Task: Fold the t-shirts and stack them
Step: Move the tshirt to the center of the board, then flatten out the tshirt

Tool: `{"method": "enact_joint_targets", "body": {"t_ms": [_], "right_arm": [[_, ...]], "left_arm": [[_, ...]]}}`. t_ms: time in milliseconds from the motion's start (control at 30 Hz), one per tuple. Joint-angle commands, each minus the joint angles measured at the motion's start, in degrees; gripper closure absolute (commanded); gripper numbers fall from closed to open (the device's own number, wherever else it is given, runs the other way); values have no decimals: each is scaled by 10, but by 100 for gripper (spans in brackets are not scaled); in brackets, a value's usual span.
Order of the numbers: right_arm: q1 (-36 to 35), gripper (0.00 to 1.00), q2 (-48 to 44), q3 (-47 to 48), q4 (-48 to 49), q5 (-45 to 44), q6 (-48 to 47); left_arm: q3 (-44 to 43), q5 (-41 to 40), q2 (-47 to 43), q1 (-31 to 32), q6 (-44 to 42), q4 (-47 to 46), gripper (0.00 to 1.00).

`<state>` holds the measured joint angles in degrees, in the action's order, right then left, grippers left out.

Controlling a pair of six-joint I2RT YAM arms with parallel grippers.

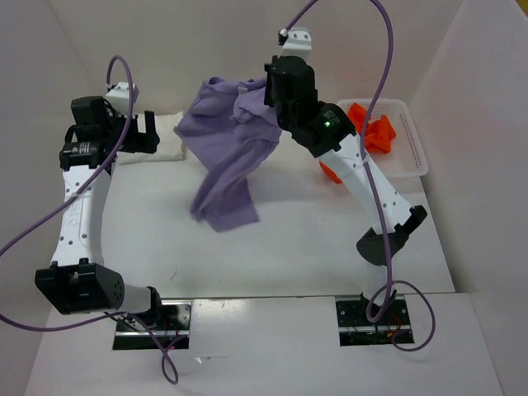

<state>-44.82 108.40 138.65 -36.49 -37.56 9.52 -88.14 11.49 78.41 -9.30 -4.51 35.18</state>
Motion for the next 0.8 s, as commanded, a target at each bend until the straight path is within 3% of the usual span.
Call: {"method": "enact_joint_targets", "body": {"t_ms": [0,33,67,100,167,267,433,567,633,667,767], "right_arm": [[12,93,-77,-56,-18,-61,44],[21,89,-84,-78,-34,-55,74],[31,64,-91,-127,-48,-40,87],[43,46,-96,-151,-60,-17,98],[76,19,-96,-204,-96,65,110],[97,9,-91,-259,-103,100,122],[121,9,-163,-386,-8,158,123],[120,16,-136,-453,28,243,118],[114,22,-84,-459,35,251,118],[114,31,-66,-459,35,256,124],[102,36,-13,-433,48,240,125]], "left_arm": [[4,23,2,0,9,-10,0],[4,23,3,0,3,-10,0],[12,36,3,0,-2,-10,0],[12,46,8,0,-9,-10,0],[28,82,13,0,-33,-10,0],[49,71,18,45,-92,9,0],[116,-49,5,149,-174,21,0],[154,-127,46,149,-161,15,0],[155,-121,76,149,-136,15,0],[155,-103,83,149,-126,7,0],[138,-87,116,144,-95,-11,0]]}}
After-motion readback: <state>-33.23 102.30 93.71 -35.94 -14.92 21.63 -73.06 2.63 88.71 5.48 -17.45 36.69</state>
